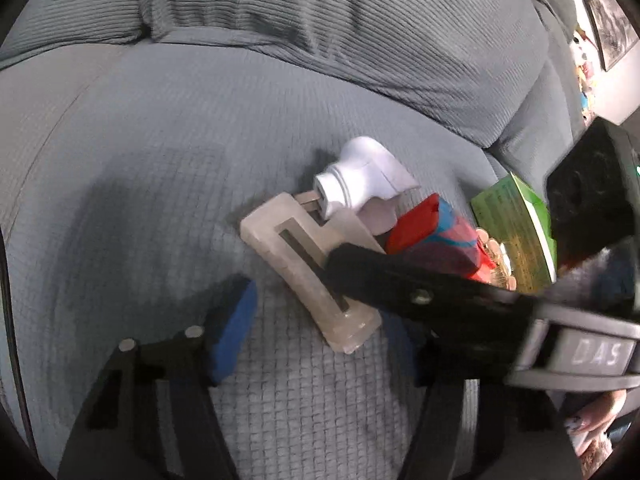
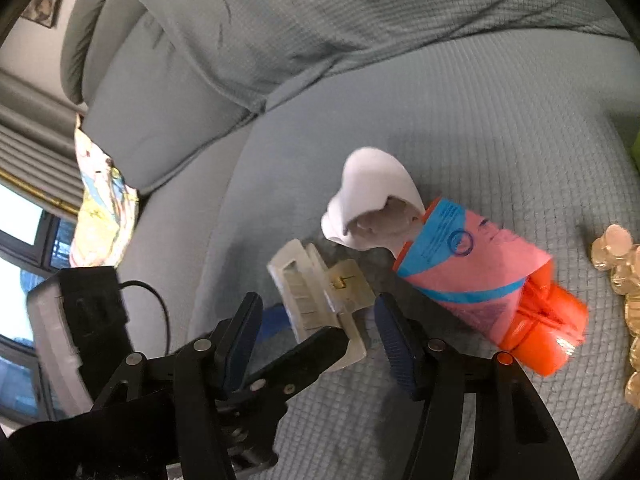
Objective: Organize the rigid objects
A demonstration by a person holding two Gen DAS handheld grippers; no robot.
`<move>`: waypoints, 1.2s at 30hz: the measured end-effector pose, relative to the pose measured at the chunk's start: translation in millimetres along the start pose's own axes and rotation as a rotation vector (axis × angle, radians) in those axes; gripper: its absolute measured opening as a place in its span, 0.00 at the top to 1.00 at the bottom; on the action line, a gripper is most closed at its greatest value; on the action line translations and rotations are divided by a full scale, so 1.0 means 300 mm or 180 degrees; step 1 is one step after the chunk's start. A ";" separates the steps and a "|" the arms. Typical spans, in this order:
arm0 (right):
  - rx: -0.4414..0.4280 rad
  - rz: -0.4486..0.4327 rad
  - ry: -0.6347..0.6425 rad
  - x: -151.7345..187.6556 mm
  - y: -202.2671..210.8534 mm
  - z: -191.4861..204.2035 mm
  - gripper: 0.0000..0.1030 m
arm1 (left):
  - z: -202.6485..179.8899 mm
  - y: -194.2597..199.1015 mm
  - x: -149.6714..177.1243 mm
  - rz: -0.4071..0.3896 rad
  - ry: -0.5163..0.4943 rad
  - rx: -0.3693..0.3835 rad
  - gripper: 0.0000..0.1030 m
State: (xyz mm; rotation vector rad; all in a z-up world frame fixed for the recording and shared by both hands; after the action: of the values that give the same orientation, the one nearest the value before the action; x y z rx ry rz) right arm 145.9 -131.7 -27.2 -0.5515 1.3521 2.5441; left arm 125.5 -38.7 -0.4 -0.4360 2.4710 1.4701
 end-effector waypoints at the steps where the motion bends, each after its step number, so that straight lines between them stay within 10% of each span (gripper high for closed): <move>1: -0.0033 0.0025 -0.0014 0.002 -0.013 -0.002 0.41 | -0.006 -0.003 0.005 0.0011 -0.0036 -0.0003 0.45; 7: -0.0110 0.0068 0.0043 0.004 -0.064 0.000 0.50 | -0.051 -0.030 0.023 0.0090 -0.0192 0.0111 0.75; 17: -0.0012 -0.0234 0.0055 0.024 0.025 0.016 0.53 | -0.156 0.053 0.049 -0.0203 -0.0691 -0.0112 0.76; 36: 0.0722 -0.1610 0.0104 0.115 0.612 -0.004 0.53 | -0.628 0.178 0.185 -0.0810 -0.1784 0.0750 0.76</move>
State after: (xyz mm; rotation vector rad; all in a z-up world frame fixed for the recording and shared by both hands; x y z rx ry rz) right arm 50.5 -234.8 95.8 -0.7761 1.2889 1.9608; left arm 45.3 -188.1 112.1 -0.2373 2.0177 1.0112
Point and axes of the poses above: each gripper's, at about its wrist camera, not at the fingertips, and y roughly against the way its jaws point, z to its left, x to its underside, the point moved 5 cm from there along -y, roughly the way its jaws point, and after that the axes turned 10 degrees about y, right-handed, at the moved point
